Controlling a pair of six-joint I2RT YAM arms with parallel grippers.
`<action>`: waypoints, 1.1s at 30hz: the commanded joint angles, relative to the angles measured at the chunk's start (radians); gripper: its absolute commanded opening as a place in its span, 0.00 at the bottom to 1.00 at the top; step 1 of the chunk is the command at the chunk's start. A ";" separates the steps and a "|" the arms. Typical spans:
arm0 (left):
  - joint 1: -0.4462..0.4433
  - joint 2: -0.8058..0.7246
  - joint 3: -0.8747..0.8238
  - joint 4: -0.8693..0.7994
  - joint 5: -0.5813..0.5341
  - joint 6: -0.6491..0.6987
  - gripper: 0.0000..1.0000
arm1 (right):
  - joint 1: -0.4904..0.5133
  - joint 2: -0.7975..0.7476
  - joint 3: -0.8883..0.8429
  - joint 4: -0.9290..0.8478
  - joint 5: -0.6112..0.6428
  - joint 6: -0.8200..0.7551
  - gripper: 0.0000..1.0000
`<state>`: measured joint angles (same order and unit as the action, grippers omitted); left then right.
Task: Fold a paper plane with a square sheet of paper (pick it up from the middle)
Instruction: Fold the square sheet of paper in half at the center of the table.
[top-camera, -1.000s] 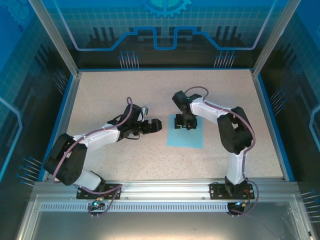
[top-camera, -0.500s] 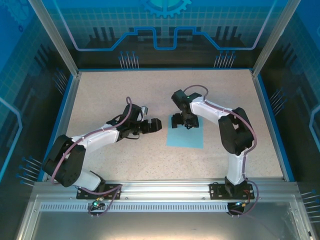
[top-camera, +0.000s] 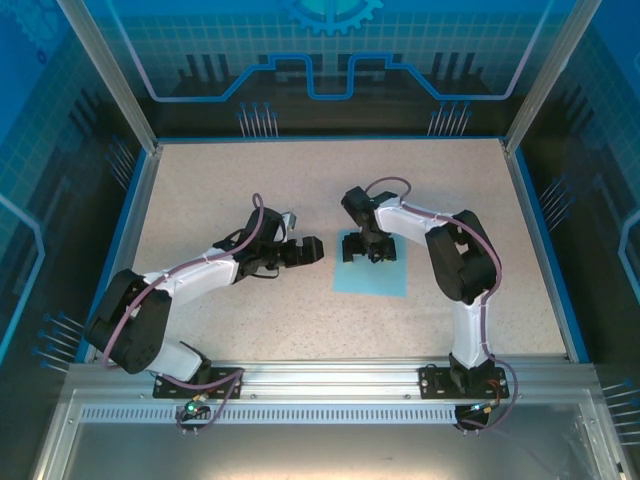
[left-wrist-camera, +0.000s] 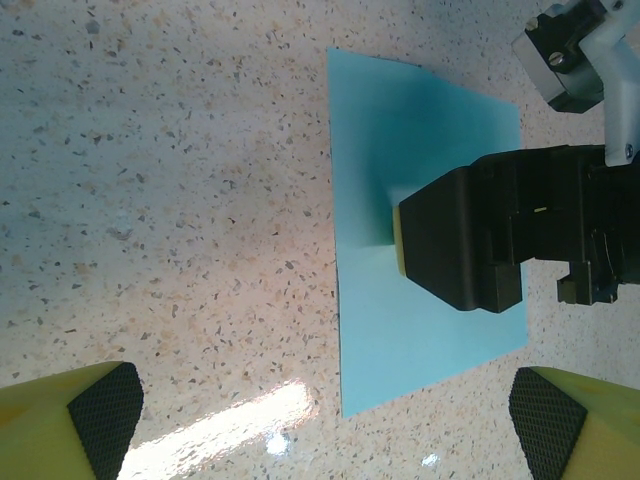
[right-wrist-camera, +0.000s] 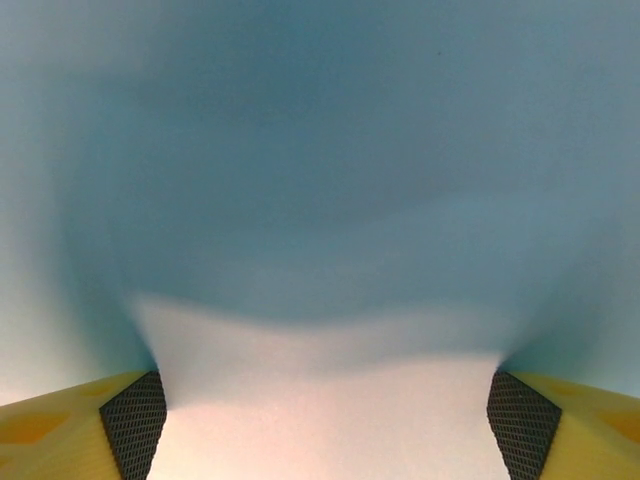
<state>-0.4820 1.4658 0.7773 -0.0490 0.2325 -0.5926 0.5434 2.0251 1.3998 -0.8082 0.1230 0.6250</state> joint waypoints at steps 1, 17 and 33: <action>-0.008 -0.019 0.020 -0.025 0.005 0.019 0.98 | 0.000 0.051 -0.053 0.021 -0.047 0.015 0.85; -0.009 -0.029 0.019 -0.030 -0.006 0.017 0.99 | 0.018 -0.137 -0.034 -0.022 -0.073 -0.011 0.42; -0.009 -0.120 0.014 -0.054 -0.050 -0.006 0.98 | 0.009 -0.341 -0.162 0.271 -0.473 0.069 0.40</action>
<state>-0.4828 1.3945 0.7773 -0.0784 0.2035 -0.5964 0.5556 1.7325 1.2678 -0.6449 -0.2035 0.6559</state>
